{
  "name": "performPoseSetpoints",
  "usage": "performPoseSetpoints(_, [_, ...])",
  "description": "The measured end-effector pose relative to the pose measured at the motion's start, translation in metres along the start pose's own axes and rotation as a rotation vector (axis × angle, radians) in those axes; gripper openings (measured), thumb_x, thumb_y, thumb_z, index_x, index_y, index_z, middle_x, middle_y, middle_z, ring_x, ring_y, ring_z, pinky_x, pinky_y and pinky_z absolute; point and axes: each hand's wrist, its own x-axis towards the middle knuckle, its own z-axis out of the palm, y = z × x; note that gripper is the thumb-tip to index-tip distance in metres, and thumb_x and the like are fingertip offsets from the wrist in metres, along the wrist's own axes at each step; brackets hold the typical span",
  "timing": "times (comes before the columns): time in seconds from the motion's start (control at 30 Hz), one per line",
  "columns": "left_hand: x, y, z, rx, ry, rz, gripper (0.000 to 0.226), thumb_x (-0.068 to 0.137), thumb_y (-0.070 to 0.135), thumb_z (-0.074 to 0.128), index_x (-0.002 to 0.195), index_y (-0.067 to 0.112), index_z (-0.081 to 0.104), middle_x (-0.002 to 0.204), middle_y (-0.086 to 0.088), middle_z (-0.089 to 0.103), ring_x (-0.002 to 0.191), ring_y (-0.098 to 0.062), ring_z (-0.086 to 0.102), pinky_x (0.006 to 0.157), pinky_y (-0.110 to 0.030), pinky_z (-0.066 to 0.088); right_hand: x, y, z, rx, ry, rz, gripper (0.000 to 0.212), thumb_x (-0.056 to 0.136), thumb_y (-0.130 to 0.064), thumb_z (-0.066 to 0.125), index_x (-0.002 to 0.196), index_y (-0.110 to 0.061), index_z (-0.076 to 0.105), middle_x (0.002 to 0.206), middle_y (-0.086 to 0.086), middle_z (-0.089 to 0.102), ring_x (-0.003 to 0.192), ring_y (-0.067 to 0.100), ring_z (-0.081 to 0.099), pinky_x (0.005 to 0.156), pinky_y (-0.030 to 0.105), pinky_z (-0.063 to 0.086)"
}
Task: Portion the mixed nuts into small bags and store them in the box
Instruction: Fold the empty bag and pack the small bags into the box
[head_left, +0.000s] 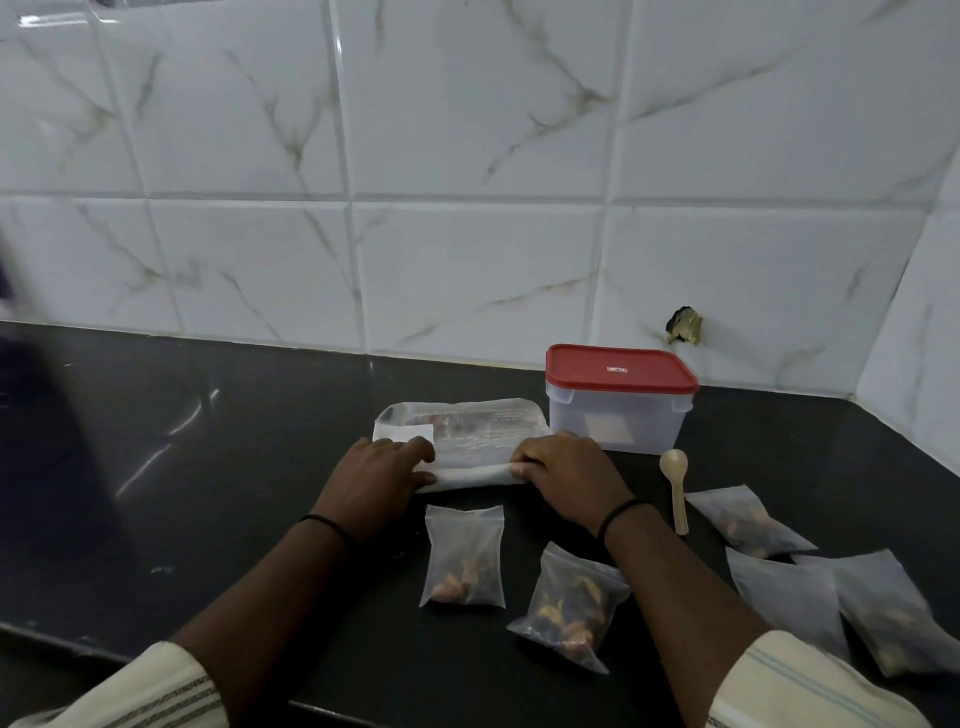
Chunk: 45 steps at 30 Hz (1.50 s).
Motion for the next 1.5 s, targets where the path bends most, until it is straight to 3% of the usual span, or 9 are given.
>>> performPoseSetpoints(0.17, [-0.005,-0.001,0.003,0.046,0.102,0.083,0.031,0.088,0.048,0.044,0.078,0.027,0.063,0.078,0.006,0.064,0.076,-0.02,0.062,0.066,-0.03,0.031,0.0,0.001,0.004,-0.003,0.013,0.059,0.014,0.101,-0.033,0.048,0.093,-0.024,0.055,0.094,0.001,0.064,0.093,0.02,0.056,0.09,0.041,0.045])
performPoseSetpoints(0.3, [-0.005,-0.005,0.003,-0.054,0.009,0.103,0.025,0.087,0.057,0.057,0.093,0.035,0.069,0.097,0.014,0.059,0.094,-0.01,0.051,0.077,-0.028,0.027,0.0,0.003,0.009,-0.122,0.022,0.104,0.023,0.101,-0.035,0.045,0.102,-0.021,0.063,0.105,0.0,0.063,0.104,0.021,0.053,0.094,0.042,0.042])
performPoseSetpoints(0.5, [-0.001,-0.006,0.011,-0.033,0.086,0.079,0.017,0.079,0.04,0.059,0.072,0.032,0.072,0.069,0.007,0.063,0.067,-0.021,0.061,0.063,-0.027,0.027,0.003,0.001,0.007,-0.156,0.172,0.074,0.014,0.092,-0.04,0.062,0.096,-0.026,0.065,0.101,-0.006,0.062,0.101,0.014,0.051,0.091,0.036,0.04])
performPoseSetpoints(0.67, [0.001,-0.001,0.007,-0.072,0.09,-0.028,0.012,0.089,0.037,0.063,0.097,0.029,0.067,0.092,0.005,0.069,0.091,-0.02,0.061,0.073,-0.03,0.028,0.004,0.005,0.005,-0.127,0.099,0.007,0.031,0.094,-0.049,0.056,0.092,-0.024,0.073,0.096,-0.004,0.07,0.094,0.015,0.055,0.087,0.035,0.04])
performPoseSetpoints(0.8, [-0.002,-0.002,0.006,-0.063,0.119,0.004,0.007,0.087,0.032,0.068,0.087,0.026,0.066,0.094,0.004,0.067,0.094,-0.021,0.06,0.074,-0.03,0.025,0.002,0.007,0.002,-0.094,0.017,-0.036,0.036,0.086,-0.063,0.059,0.097,-0.031,0.072,0.098,-0.011,0.066,0.097,0.011,0.051,0.089,0.036,0.04])
performPoseSetpoints(1.03, [-0.006,-0.009,0.004,-0.038,0.011,0.067,0.03,0.085,0.056,0.061,0.101,0.032,0.068,0.104,0.011,0.064,0.101,-0.012,0.055,0.08,-0.028,0.026,0.004,0.006,0.0,-0.093,-0.03,-0.025,0.021,0.095,-0.045,0.058,0.105,-0.031,0.07,0.106,-0.008,0.066,0.103,0.015,0.052,0.092,0.038,0.04])
performPoseSetpoints(1.17, [-0.004,-0.008,0.008,0.036,0.039,0.072,0.045,0.085,0.053,0.033,0.084,0.029,0.071,0.083,0.008,0.066,0.081,-0.019,0.061,0.07,-0.03,0.027,0.002,0.007,0.003,-0.051,0.007,0.007,0.024,0.102,-0.039,0.045,0.102,-0.028,0.066,0.103,-0.003,0.067,0.102,0.019,0.054,0.09,0.039,0.037])
performPoseSetpoints(1.3, [-0.006,-0.005,0.007,0.048,0.088,0.063,0.038,0.086,0.045,0.038,0.069,0.027,0.067,0.074,0.005,0.058,0.07,-0.021,0.057,0.066,-0.03,0.028,0.001,0.011,0.002,0.013,0.047,0.066,0.017,0.098,-0.04,0.052,0.101,-0.025,0.059,0.1,-0.004,0.064,0.097,0.017,0.054,0.092,0.039,0.037])
performPoseSetpoints(1.5, [-0.002,0.004,0.002,-0.052,0.036,-0.106,0.014,0.094,0.044,0.054,0.098,0.031,0.056,0.097,0.011,0.061,0.096,-0.012,0.055,0.079,-0.028,0.026,0.002,0.012,0.005,-0.072,0.2,0.054,0.023,0.086,-0.048,0.068,0.083,-0.026,0.061,0.086,-0.01,0.058,0.09,0.013,0.05,0.076,0.032,0.03])
